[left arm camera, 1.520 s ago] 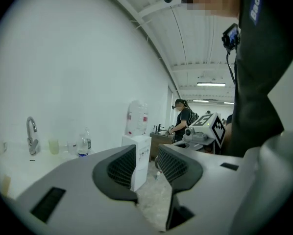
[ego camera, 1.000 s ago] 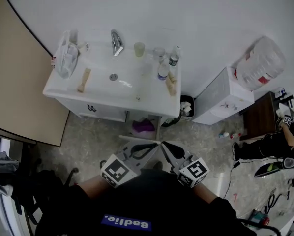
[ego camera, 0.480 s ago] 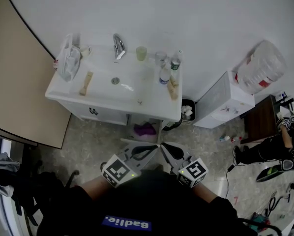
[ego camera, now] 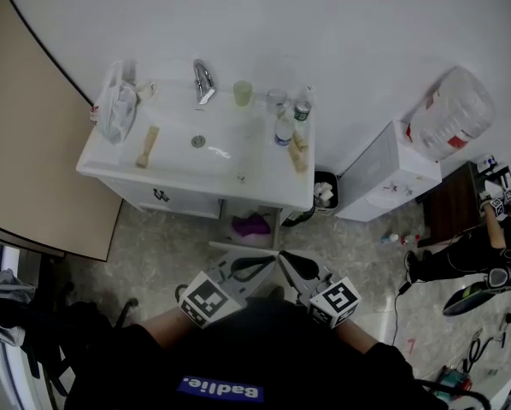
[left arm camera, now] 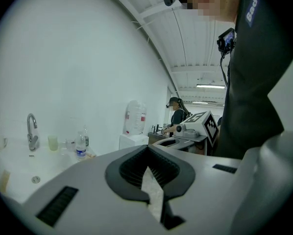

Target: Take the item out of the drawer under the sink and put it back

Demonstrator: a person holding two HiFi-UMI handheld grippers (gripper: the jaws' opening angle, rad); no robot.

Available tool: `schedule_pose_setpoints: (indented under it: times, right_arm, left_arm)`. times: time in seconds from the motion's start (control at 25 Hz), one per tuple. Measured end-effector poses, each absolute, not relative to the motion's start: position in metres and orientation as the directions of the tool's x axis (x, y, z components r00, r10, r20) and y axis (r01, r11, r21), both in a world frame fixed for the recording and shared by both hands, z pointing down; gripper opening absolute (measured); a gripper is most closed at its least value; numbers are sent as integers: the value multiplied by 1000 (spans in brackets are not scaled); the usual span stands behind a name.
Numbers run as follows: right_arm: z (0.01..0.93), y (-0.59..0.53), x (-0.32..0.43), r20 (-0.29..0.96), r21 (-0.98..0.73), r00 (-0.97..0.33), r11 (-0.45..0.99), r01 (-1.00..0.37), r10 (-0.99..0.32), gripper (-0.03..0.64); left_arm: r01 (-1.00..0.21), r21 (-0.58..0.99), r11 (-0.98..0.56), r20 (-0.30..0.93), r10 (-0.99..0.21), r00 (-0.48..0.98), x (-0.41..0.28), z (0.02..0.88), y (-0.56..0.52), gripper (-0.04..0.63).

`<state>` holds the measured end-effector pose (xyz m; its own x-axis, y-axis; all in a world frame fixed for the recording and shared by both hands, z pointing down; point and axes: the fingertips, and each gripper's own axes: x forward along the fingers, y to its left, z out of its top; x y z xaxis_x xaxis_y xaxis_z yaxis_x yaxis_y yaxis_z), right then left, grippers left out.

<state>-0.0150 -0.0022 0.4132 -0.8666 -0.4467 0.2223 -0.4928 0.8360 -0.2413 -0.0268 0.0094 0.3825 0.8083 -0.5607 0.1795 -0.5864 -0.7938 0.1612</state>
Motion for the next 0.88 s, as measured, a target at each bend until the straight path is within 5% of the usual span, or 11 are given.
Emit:
schedule_pose_setpoints:
  times: [0.88]
  right_arm:
    - [412,-3,-14,233,-236,-860,832,-502,-453,1]
  left_arm:
    - [-577,152,-802,185,-551,814,-26,380,9,6]
